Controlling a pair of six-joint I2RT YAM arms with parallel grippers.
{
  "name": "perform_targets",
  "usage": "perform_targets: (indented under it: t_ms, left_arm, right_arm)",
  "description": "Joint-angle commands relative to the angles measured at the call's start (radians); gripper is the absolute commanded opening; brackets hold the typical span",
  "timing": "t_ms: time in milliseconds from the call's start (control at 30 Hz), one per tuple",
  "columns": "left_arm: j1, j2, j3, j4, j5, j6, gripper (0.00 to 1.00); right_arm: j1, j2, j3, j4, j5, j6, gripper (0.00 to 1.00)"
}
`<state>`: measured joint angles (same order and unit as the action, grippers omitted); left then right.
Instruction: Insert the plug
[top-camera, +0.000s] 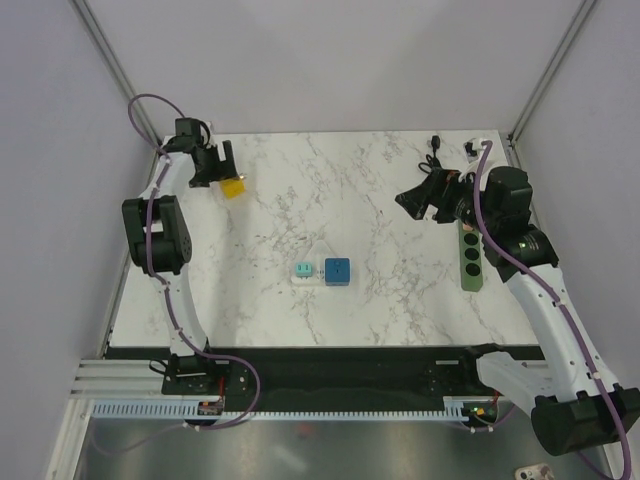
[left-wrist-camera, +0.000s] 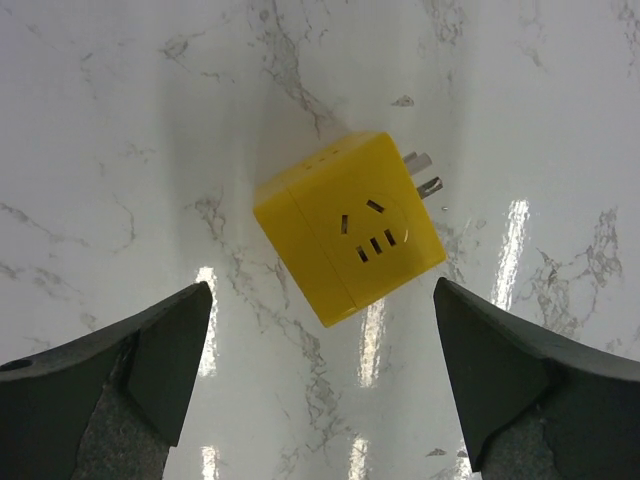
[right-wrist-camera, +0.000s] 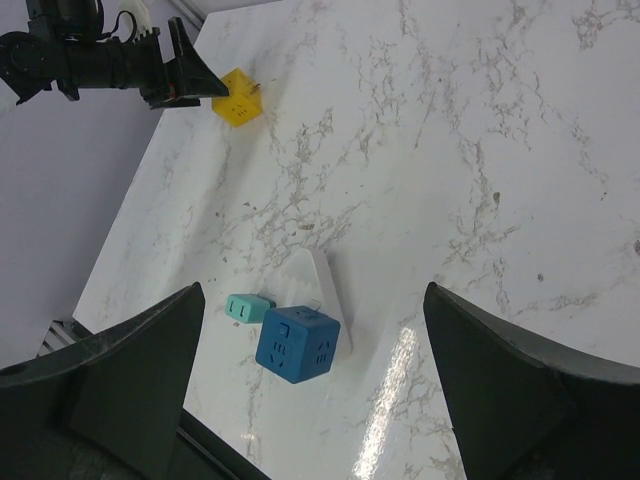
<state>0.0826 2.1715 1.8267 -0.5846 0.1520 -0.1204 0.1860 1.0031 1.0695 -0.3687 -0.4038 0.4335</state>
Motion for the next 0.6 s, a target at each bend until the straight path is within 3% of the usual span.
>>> perform_targets:
  t_ms: [0, 167, 367, 567]
  left_arm:
    - [-0.001, 0.01, 0.054, -0.004, -0.081, 0.157, 1.0]
    - [-0.001, 0.039, 0.094, -0.004, 0.056, 0.287, 1.0]
    - [-0.004, 0.12, 0.181, -0.021, 0.167, 0.292, 1.0]
    - [-0.018, 0.163, 0.19, -0.03, 0.126, 0.294, 1.0]
  right_arm:
    - [0.004, -0.001, -0.014, 0.043, -0.015, -0.007, 0.98]
    - [0.012, 0.005, -0.029, 0.05, -0.017, -0.01, 0.98]
    - [0.038, 0.022, -0.051, 0.062, -0.023, -0.021, 0.98]
    - [0.073, 0.043, -0.052, 0.066, -0.029, -0.038, 0.98]
